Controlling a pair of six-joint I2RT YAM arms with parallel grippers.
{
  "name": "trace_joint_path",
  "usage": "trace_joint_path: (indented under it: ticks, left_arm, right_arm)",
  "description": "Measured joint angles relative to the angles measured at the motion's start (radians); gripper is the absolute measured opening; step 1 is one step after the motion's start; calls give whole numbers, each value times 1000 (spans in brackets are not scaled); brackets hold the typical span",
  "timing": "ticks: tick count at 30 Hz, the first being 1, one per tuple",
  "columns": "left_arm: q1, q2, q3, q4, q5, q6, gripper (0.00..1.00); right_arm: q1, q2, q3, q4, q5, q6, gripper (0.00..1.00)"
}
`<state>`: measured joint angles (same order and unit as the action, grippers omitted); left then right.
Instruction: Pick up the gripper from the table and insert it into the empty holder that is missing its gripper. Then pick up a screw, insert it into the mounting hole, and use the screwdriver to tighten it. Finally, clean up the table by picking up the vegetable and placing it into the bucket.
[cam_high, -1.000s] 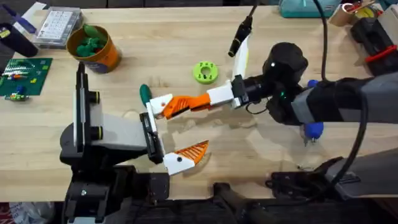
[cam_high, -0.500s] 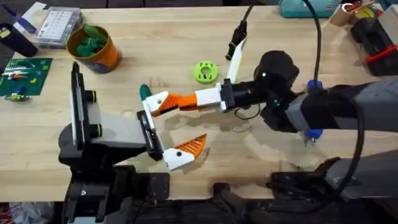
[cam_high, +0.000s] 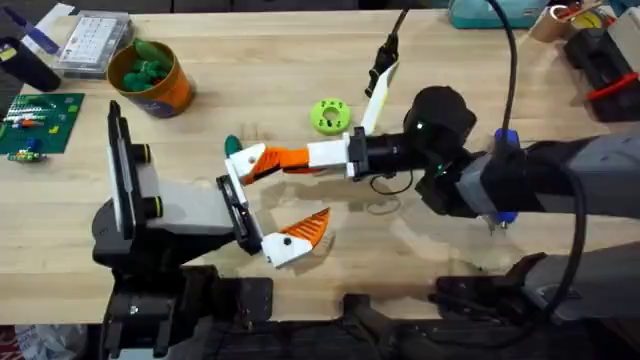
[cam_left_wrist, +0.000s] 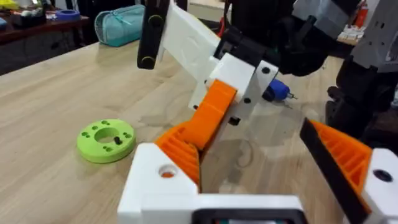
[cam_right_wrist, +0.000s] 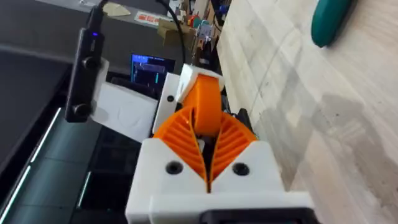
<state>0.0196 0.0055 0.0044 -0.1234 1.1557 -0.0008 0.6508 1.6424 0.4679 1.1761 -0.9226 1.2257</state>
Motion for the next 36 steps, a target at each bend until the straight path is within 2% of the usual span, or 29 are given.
trace_joint_path:
  ticks: [8,12,15,25,29,36]
  left_arm:
    - [0,0,0,0,0,0,987]
    - [-7,0,2,-4,34,4,987]
    - [-19,0,2,-8,55,6,987]
    - [-19,0,2,-12,80,9,987]
    - [-21,0,2,-13,83,8,986]
    - [-22,0,2,-14,83,9,987]
  right_arm:
    - [-2,0,0,-1,1,2,29]
    - [8,0,0,-11,1,5,326]
    - [21,1,0,-16,-1,6,362]
    - [2,1,0,-13,-55,5,266]
    - [-16,0,0,0,-80,12,31]
    - [-17,0,0,-2,-76,14,17]
